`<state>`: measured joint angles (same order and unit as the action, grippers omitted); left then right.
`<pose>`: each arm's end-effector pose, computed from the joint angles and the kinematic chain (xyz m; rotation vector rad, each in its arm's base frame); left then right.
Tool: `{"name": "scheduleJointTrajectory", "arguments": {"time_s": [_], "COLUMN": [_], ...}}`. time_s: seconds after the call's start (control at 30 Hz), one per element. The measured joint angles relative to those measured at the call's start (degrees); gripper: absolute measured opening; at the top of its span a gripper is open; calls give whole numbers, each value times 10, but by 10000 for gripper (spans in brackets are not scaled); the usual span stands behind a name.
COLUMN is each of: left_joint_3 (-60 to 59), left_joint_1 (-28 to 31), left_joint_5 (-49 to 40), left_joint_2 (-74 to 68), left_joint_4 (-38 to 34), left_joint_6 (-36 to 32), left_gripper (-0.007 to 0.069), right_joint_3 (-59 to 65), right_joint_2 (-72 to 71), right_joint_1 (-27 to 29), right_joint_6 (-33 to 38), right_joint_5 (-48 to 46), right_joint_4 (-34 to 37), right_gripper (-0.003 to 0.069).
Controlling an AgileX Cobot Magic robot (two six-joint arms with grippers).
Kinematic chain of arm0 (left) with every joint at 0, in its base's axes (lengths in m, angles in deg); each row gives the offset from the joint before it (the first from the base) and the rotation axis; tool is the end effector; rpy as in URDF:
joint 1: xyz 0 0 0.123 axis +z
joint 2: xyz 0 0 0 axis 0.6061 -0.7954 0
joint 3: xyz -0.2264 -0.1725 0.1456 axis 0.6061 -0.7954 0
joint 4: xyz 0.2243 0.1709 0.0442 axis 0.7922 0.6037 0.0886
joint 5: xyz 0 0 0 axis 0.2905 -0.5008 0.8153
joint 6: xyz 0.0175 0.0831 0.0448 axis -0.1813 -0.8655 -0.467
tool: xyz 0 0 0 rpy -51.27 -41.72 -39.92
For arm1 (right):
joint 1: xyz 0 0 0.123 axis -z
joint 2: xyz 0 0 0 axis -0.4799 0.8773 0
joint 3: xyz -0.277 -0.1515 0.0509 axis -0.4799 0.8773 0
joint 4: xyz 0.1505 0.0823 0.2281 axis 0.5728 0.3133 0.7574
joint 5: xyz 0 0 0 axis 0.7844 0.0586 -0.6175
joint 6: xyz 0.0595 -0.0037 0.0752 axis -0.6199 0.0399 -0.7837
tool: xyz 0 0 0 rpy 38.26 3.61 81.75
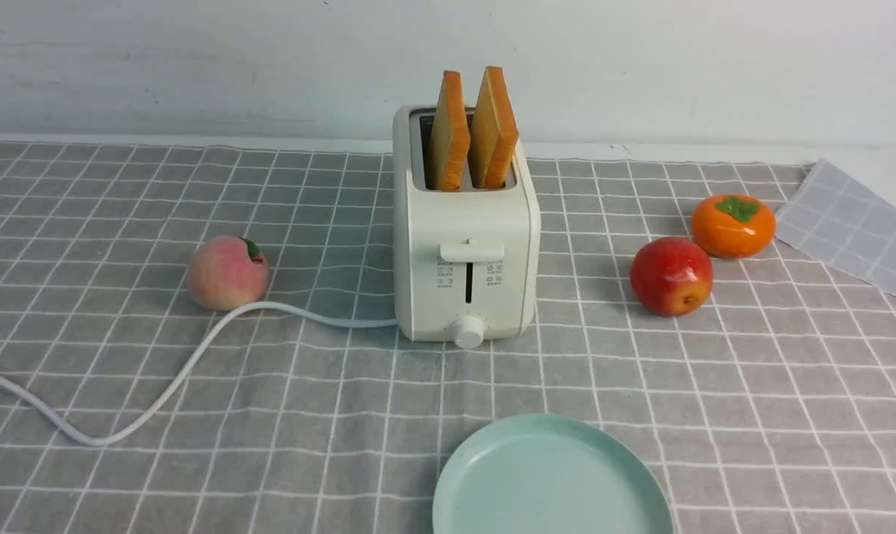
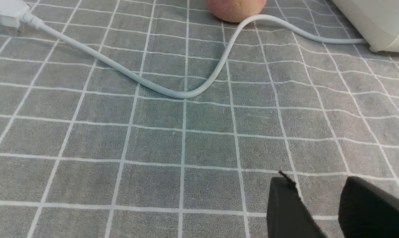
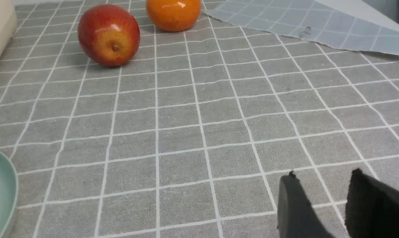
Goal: Take toasted bread from bread machine on grey coffee table place on plate.
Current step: 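Grasp the toast slice in the toaster and pull it up out of the slot with the right gripper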
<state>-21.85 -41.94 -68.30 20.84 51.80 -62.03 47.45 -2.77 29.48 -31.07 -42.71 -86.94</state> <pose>0.0552 -0.0066 0.1653 -0.1156 1.9090 -0.2221 0.0557 -0.0107 0.1725 0.1530 1.8564 -0.0552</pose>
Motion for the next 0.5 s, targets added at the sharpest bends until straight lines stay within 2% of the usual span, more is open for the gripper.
{"name": "scheduleJointTrajectory", "arguments": {"time_s": [0.3, 0.5], "left_joint_3": [0, -1], "left_joint_1": [0, 0], "left_joint_5": [18, 109], "left_joint_2": [0, 0], "left_joint_4": [-4, -8], "left_joint_6": [0, 0], "left_gripper": [239, 239], "right_joint_3": [1, 4], "right_joint_2": [0, 0], "right_joint_1": [0, 0], "right_joint_6": [0, 0], "right_joint_5": [13, 128], "right_joint_4": [-3, -7], "right_gripper": [240, 240]}}
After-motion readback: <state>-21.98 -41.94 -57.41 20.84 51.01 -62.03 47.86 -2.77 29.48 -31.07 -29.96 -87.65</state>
